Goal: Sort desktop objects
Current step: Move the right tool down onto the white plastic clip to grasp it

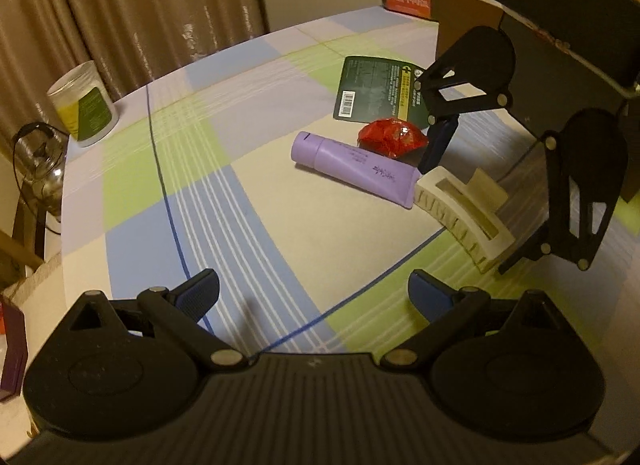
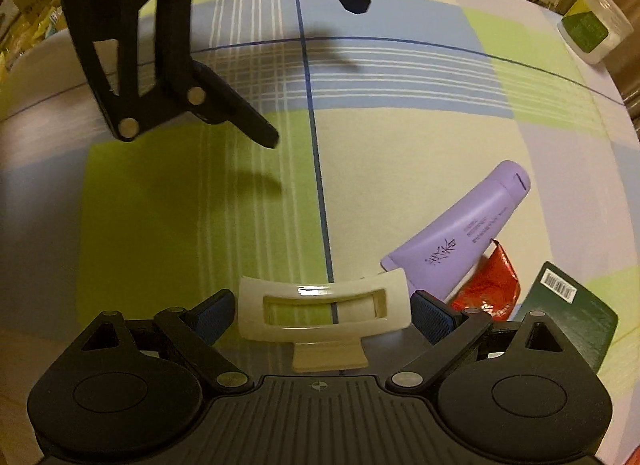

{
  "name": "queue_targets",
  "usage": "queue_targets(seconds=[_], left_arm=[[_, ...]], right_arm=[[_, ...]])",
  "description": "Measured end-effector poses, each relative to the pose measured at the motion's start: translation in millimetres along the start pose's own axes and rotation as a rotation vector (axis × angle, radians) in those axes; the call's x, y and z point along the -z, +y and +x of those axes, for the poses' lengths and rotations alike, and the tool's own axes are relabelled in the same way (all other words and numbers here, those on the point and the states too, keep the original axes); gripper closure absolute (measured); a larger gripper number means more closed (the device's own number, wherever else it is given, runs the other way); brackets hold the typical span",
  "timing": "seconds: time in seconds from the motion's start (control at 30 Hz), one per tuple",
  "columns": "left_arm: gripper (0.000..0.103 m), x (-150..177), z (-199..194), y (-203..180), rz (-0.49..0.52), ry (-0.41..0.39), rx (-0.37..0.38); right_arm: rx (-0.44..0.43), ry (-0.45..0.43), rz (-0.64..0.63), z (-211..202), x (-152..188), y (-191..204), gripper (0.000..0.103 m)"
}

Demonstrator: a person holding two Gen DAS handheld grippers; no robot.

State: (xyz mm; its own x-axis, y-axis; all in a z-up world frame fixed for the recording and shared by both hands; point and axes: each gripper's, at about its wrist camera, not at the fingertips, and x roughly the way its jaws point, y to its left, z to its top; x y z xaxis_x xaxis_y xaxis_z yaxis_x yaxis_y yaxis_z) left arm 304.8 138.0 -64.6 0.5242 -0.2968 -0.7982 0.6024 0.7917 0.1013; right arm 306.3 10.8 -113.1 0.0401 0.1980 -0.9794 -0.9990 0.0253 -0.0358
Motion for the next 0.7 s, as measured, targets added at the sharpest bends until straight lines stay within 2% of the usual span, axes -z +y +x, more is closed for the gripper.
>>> queue_targets(seconds=[0.1,0.17,0.3,0.43,0.6,0.7], left_arm=[[0.004,-3,5,5,-0.01,0.0,0.004],[0.004,-7,8,9,-0.025,-0.001,0.009],[0.004,-15,16,14,-0.069,0.0,0.019],[0.004,-23,23,17,-0.133,0.002,0.029],[0.004,-34,35,22,-0.268,0.0,0.045],[0.007,-43,44,24,-0.353,-0.013,0.038]], right_arm=[[-0.009,-0.008,0.011,-4,2,4,0.007],[-0.005,-0.025,0.032,-10,4,7,0.017],[-0.012,-0.051,0.08,-15,8,7,0.017],[0.029,-0.062,0.121,-21,12,12,0.017],[0.12,-0.075,0.264,-39,21,17,0.017],[0.149,-0.091,0.356,-51,28,26,0.017]])
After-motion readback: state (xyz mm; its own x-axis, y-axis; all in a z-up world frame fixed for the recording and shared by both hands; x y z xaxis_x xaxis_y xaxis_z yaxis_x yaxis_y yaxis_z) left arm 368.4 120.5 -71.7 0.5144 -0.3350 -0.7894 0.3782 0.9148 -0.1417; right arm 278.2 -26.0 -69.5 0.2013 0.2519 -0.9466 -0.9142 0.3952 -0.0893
